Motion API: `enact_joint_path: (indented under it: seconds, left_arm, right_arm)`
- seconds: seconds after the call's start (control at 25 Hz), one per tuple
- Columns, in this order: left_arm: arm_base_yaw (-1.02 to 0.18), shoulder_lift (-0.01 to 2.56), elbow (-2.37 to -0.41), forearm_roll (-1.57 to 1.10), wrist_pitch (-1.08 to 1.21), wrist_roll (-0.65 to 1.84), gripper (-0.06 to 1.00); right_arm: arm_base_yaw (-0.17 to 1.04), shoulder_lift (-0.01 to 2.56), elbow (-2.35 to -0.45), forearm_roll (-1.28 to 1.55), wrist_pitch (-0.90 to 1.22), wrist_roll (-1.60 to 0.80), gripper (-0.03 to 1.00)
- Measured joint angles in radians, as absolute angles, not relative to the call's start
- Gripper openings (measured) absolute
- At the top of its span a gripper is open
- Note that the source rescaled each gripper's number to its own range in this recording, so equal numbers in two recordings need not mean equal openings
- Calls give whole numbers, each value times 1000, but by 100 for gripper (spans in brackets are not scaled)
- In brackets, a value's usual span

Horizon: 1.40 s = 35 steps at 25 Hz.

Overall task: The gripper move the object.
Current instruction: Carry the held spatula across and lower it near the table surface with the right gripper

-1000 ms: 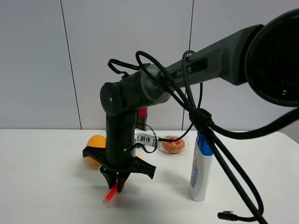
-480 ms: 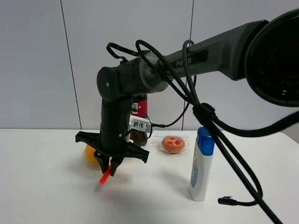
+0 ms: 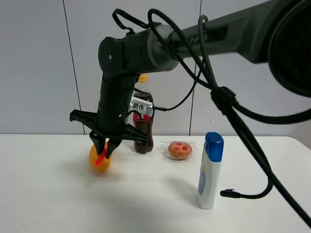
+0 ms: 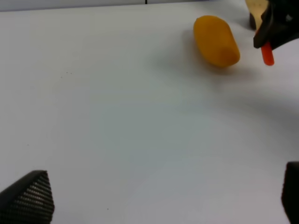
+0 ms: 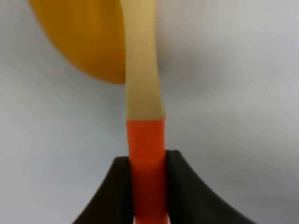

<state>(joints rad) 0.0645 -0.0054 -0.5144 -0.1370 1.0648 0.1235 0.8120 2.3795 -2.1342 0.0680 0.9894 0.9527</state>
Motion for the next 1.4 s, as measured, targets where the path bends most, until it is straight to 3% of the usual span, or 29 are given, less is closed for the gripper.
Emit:
enact_joint_path:
  seconds: [0.24,0.72,1.04,1.2,1.4]
  left_arm:
    - [64,-5,-514,-137,1065,123,100]
    - [64,-5,-514,-137,1065,122,100]
    - [64,-5,-514,-137,1065,122,100]
    - [64,-5,-514,-137,1064,123,100]
    - [64,-5,-514,-136,1064,123,100]
  right_arm:
    - [840,2326,-2134,69,939,870,0]
    - [907,2139,-2134,23,934,389,0]
    - [924,2006,-2134,-112,1051,148,0]
    - [924,1956,-2134,-186,1192,132,0]
    - [925,1880,-2134,-329,1212,243,0]
